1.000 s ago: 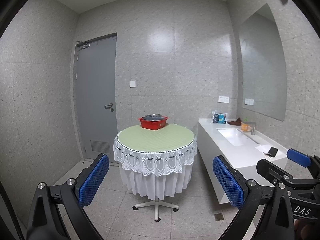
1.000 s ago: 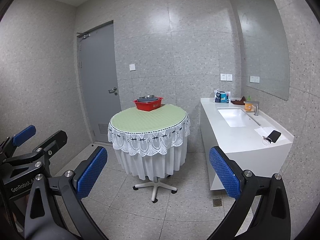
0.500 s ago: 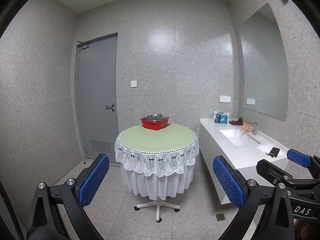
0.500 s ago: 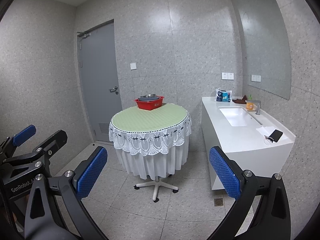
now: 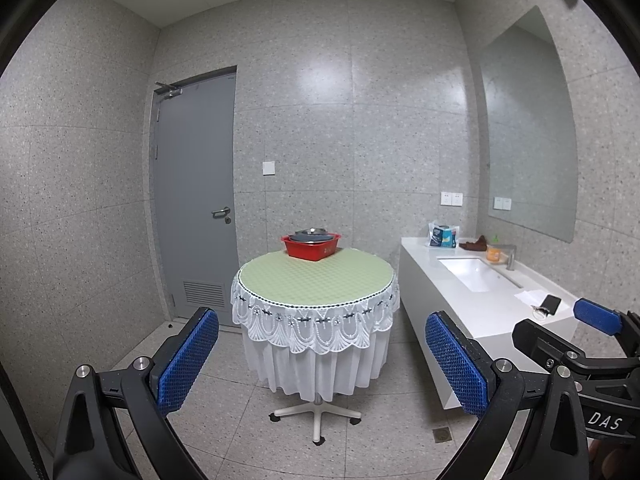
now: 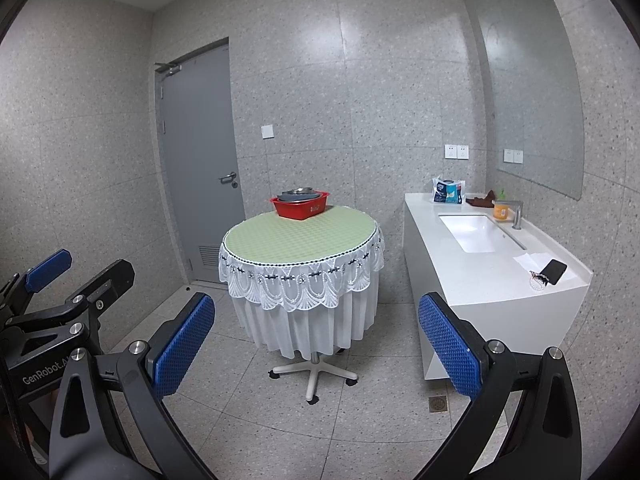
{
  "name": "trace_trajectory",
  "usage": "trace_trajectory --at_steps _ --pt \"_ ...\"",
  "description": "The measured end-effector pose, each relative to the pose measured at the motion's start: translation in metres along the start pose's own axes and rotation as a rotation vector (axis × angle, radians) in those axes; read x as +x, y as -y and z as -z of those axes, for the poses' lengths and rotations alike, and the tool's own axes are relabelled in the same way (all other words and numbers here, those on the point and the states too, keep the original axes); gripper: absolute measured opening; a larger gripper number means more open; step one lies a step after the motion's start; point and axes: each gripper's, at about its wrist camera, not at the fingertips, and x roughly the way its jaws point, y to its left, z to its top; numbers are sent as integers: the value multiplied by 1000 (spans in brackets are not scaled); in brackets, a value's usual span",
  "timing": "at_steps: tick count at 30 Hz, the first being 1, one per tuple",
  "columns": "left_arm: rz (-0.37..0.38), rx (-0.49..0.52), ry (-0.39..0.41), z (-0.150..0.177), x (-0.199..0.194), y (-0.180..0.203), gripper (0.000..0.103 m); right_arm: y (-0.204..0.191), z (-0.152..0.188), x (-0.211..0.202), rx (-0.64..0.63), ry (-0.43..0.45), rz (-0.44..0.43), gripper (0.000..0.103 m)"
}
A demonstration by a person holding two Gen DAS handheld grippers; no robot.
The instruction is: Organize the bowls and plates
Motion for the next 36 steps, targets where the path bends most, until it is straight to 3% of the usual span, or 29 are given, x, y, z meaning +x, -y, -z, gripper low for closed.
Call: trace_trajectory --at_steps 36 --pt "-13 3 11 6 2 17 102 -4 1 4 2 -6 -5 103"
